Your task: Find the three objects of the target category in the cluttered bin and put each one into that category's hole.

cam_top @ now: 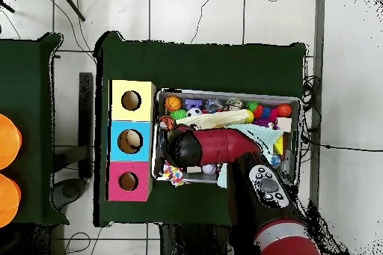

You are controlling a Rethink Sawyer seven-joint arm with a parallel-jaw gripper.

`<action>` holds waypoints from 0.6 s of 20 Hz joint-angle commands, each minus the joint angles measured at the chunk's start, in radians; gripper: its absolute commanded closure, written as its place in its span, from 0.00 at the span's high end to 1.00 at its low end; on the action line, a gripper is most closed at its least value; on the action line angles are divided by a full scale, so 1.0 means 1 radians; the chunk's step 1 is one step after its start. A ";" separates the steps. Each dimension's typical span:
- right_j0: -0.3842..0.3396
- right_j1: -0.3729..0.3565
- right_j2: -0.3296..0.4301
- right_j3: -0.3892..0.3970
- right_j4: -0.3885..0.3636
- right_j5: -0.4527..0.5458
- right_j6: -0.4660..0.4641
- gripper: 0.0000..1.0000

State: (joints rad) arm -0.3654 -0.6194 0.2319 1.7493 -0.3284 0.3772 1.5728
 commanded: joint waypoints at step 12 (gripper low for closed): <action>0.076 0.057 0.003 -0.038 0.022 -0.096 0.173 1.00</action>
State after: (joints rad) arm -0.3124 -0.6101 0.2316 1.7491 -0.3282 0.3554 1.5730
